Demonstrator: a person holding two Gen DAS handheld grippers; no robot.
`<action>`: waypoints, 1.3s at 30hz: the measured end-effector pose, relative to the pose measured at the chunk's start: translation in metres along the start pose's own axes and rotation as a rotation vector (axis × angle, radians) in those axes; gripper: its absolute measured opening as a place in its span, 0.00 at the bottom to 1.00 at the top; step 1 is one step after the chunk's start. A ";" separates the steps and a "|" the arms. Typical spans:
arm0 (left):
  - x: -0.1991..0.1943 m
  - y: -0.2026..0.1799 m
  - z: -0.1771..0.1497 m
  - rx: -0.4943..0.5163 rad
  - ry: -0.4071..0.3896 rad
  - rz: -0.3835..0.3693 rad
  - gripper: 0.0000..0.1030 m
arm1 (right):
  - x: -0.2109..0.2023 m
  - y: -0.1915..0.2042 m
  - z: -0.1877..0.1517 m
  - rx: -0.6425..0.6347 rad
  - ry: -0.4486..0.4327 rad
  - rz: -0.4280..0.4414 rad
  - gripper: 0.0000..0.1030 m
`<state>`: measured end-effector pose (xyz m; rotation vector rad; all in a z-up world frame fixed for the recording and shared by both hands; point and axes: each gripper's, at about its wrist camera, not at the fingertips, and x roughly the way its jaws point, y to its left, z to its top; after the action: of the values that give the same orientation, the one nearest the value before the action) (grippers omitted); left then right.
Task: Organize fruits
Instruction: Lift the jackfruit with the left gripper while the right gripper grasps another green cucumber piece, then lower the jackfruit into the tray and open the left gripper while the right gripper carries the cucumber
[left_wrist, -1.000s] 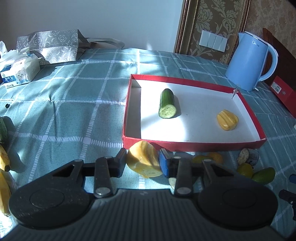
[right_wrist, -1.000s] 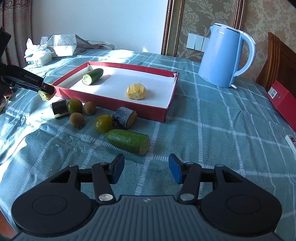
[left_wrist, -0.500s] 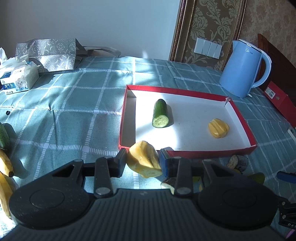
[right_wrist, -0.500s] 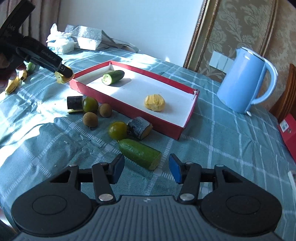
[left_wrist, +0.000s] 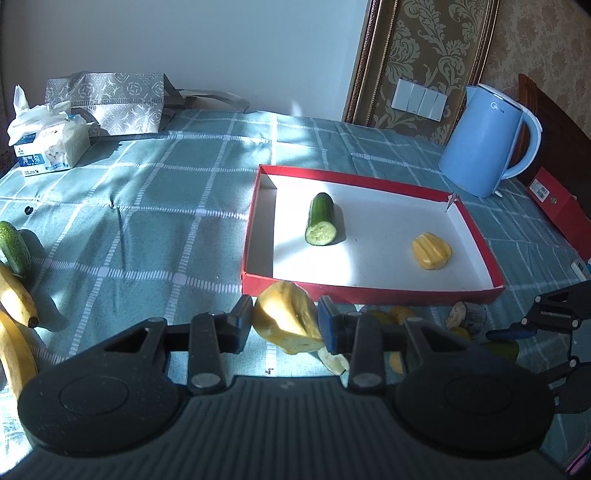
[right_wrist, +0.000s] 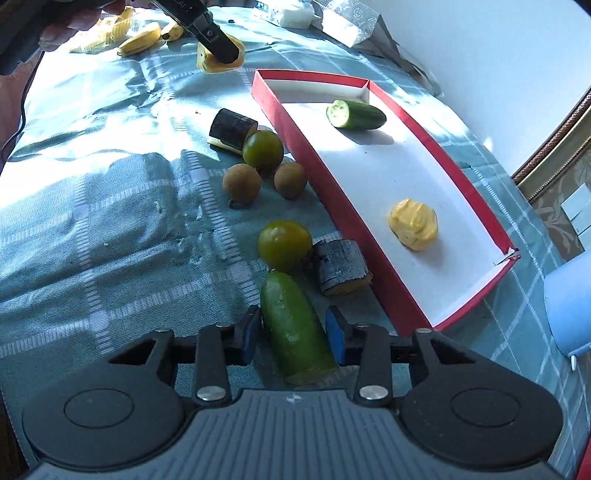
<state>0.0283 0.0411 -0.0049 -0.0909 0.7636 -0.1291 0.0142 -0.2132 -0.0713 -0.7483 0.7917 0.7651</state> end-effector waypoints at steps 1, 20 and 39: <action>-0.001 0.000 0.000 -0.003 0.000 0.003 0.33 | 0.000 -0.001 0.000 0.005 -0.002 0.007 0.35; 0.021 -0.022 0.017 -0.003 0.007 -0.006 0.33 | -0.056 -0.003 -0.028 0.479 -0.160 -0.110 0.32; 0.117 -0.046 0.043 0.121 0.095 -0.076 0.34 | -0.076 0.006 -0.061 0.723 -0.105 -0.234 0.32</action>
<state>0.1379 -0.0201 -0.0480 0.0015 0.8456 -0.2533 -0.0477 -0.2827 -0.0404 -0.1411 0.7951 0.2631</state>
